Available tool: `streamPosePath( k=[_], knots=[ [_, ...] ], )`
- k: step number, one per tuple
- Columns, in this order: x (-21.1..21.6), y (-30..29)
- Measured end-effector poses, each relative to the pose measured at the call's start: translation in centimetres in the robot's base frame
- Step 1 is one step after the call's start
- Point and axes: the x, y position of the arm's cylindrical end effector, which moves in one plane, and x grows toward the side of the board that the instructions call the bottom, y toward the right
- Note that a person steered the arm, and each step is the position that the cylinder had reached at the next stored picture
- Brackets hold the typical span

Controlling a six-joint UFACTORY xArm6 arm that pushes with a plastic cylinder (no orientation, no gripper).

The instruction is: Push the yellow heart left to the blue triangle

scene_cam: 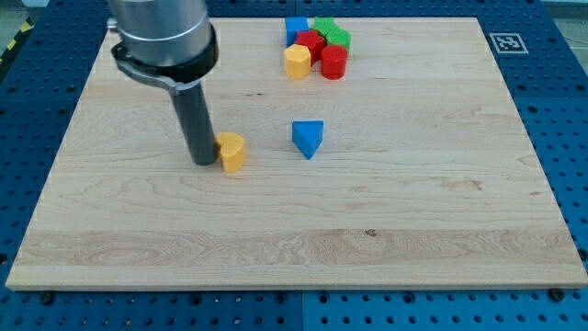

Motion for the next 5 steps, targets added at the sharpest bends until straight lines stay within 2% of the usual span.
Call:
streamPosePath(
  k=[5],
  knots=[
    [0.9,6.4]
  ],
)
